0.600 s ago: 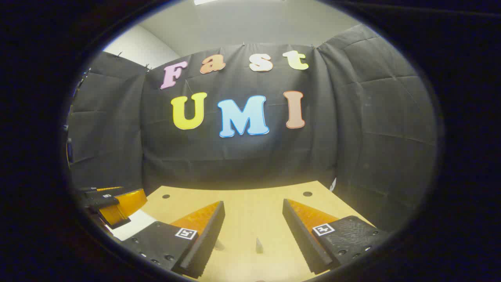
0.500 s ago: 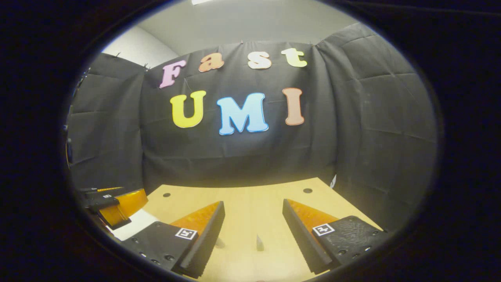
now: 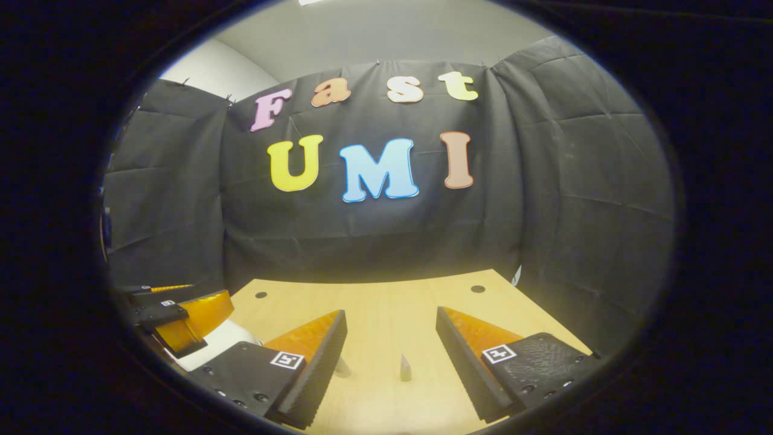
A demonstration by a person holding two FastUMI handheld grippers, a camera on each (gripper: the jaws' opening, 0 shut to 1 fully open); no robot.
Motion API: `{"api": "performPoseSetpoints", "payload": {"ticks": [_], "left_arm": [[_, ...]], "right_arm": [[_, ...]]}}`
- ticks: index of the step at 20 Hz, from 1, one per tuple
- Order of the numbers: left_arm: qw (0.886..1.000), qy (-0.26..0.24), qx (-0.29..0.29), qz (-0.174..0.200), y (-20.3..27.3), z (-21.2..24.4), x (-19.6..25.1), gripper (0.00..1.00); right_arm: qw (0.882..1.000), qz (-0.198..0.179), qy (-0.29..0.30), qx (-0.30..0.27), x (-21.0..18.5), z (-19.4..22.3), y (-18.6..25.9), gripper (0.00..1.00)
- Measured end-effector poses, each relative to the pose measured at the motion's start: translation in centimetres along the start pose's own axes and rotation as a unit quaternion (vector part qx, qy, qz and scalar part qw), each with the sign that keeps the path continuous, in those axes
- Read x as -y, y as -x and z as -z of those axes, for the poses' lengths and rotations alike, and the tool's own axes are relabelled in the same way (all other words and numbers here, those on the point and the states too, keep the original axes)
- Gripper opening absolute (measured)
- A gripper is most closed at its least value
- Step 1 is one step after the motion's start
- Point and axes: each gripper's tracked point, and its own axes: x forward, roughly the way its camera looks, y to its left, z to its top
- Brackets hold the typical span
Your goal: First open the suitcase, pack the skin care products into it, and then close the suitcase.
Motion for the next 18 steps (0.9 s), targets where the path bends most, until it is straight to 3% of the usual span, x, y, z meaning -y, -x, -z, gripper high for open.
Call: {"api": "performPoseSetpoints", "payload": {"ticks": [4, 5, 6, 9, 13, 15, 18], "left_arm": [[1.0, -0.017, -0.013, 0.01, -0.8, 1.5, 0.6, 0.89], [0.999, -0.022, -0.026, 0.009, -1.1, 2.5, 0.6, 0.95], [0.999, -0.023, -0.04, 0.009, -1.5, 3.6, 0.6, 0.89], [0.995, -0.02, -0.095, 0.005, -2.2, 7.6, -0.1, 0.89], [0.982, -0.031, -0.185, -0.019, -3.0, 14.5, -1.7, 0.88], [0.97, -0.038, -0.239, -0.034, -2.9, 18.0, -2.9, 0.89], [0.958, -0.037, -0.28, -0.045, -3.2, 21.7, -3.9, 0.88]], "right_arm": [[1.0, 0.008, 0.002, -0.004, 0.4, 0.3, 0.0, 0.91], [1.0, 0.009, 0.003, -0.006, 0.5, 0.5, 0.1, 0.91], [1.0, 0.012, 0.004, -0.008, 0.6, 0.5, 0.1, 0.91], [1.0, 0.017, 0.006, -0.014, 1.0, 0.9, 0.1, 0.91], [0.999, 0.019, 0.008, -0.028, 1.2, 1.7, 0.1, 0.91], [0.999, 0.022, 0.011, -0.036, 1.5, 2.2, 0.1, 0.91], [0.998, 0.029, 0.015, -0.044, 2.2, 2.5, 0.5, 0.91]]}}
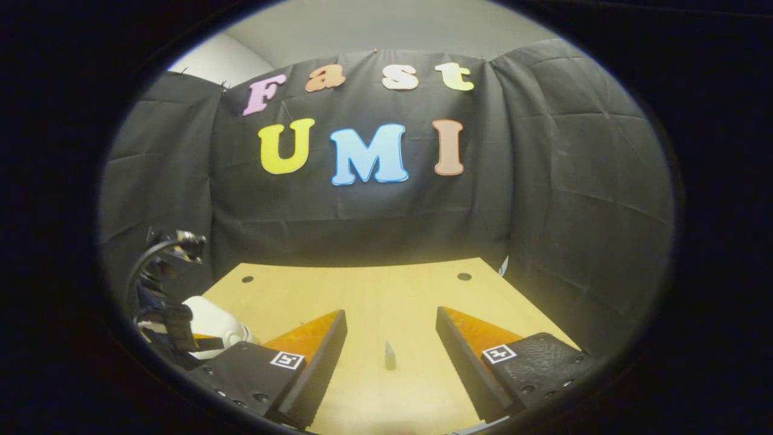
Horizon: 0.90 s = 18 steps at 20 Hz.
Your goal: First open the suitcase, pack the skin care products into it, and then close the suitcase.
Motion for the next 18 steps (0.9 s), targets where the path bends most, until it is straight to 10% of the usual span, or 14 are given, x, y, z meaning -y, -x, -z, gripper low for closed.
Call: {"api": "performPoseSetpoints", "payload": {"ticks": [6, 7, 8, 12, 18], "left_arm": [[0.996, -0.008, -0.083, -0.016, -4.6, 6.2, -0.8, 0.77], [0.995, 0.006, -0.098, -0.004, -5.1, 7.0, -0.4, 0.69], [0.995, 0.009, -0.102, 0.007, -4.9, 6.9, 0.0, 0.39], [0.996, -0.029, -0.078, 0.018, -4.4, 5.2, 0.7, 0.19], [0.998, -0.039, -0.04, 0.028, -1.0, 1.3, -0.8, 0.14]], "right_arm": [[1.0, 0.023, -0.005, -0.021, 1.8, 1.2, 0.2, 0.91], [0.999, 0.027, -0.004, -0.022, 2.2, 1.3, 0.2, 0.91], [0.999, 0.03, -0.003, -0.023, 2.4, 1.2, 0.2, 0.91], [0.999, 0.034, -0.004, -0.022, 2.5, 1.1, -0.1, 0.91], [1.0, 0.015, 0.004, -0.023, 1.0, 1.1, -1.2, 0.91]]}}
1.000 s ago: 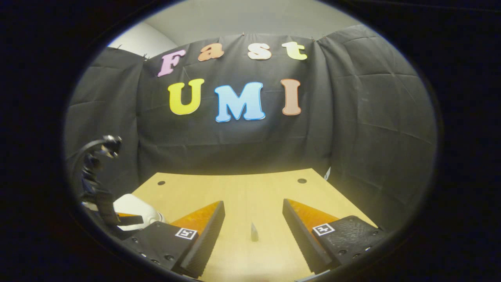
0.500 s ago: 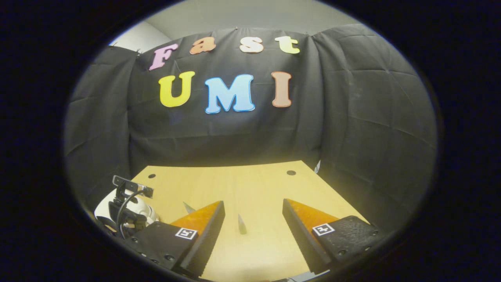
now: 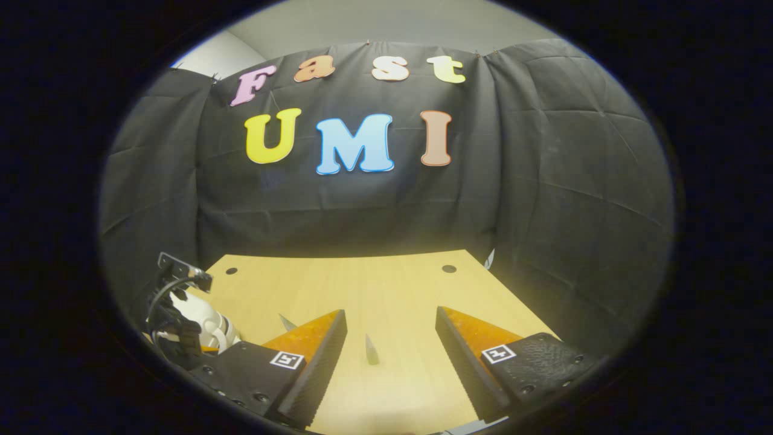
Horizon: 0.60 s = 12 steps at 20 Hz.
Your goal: First open the suitcase, pack the skin care products into it, and then close the suitcase.
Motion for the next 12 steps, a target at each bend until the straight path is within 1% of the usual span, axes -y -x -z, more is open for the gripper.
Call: {"api": "performPoseSetpoints", "payload": {"ticks": [3, 6, 8, 11, 12], "left_arm": [[0.999, -0.015, 0.04, -0.014, 4.3, -3.8, -2.6, 0.14], [0.996, -0.02, 0.072, -0.041, 8.5, -7.1, -7.5, 0.13], [0.994, -0.028, 0.084, -0.068, 11.1, -8.6, -11.6, 0.13], [0.986, -0.046, 0.119, -0.105, 14.2, -11.2, -18.6, 0.13], [0.982, -0.058, 0.127, -0.127, 15.0, -11.9, -21.4, 0.13]], "right_arm": [[1.0, -0.018, 0.004, -0.003, -1.2, 0.1, -0.5, 0.9], [0.999, -0.034, 0.0, -0.006, -2.2, 0.3, -1.1, 0.9], [0.999, -0.043, -0.008, -0.008, -2.8, 0.5, -1.4, 0.9], [0.998, -0.05, -0.018, -0.013, -3.3, 0.7, -1.6, 0.9], [0.998, -0.053, -0.022, -0.014, -3.5, 0.9, -1.7, 0.9]]}}
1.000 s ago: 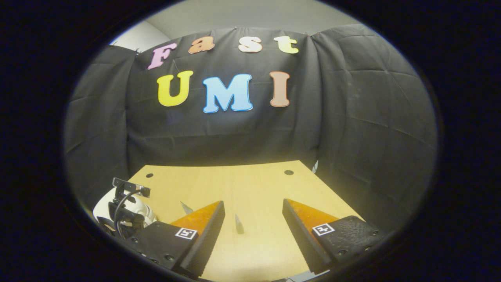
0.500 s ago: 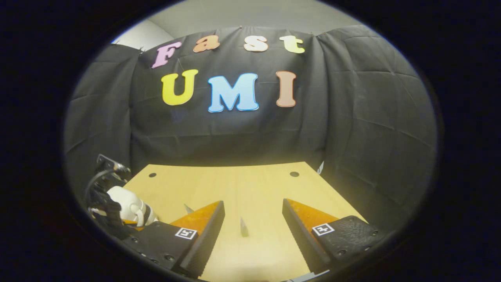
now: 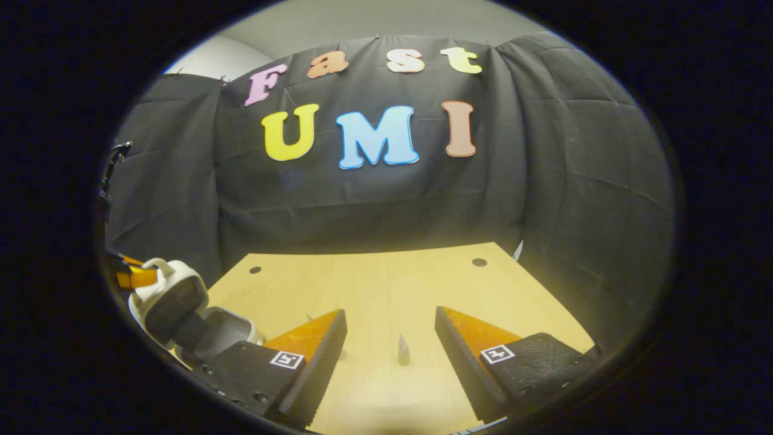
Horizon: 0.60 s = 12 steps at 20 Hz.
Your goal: First open the suitcase, pack the skin care products into it, and then close the suitcase.
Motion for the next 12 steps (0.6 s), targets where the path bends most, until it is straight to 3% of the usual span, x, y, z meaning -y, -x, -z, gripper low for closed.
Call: {"api": "performPoseSetpoints", "payload": {"ticks": [3, 6, 9, 12], "left_arm": [[0.996, -0.053, 0.014, -0.064, -0.8, -0.1, -8.6, 0.13], [0.992, -0.064, -0.008, -0.113, -3.2, 2.9, -15.8, 0.12], [0.985, -0.086, -0.027, -0.145, -6.3, 6.3, -19.5, 0.12], [0.972, -0.12, -0.055, -0.196, -8.6, 10.9, -21.8, 0.12]], "right_arm": [[1.0, -0.008, -0.007, -0.005, -0.6, 0.4, 0.0, 0.9], [1.0, -0.002, -0.004, -0.005, -0.2, 0.8, 0.4, 0.9], [1.0, 0.014, -0.01, -0.008, 0.9, 1.1, 0.9, 0.9], [0.999, 0.029, -0.021, -0.014, 1.8, 1.4, 1.1, 0.9]]}}
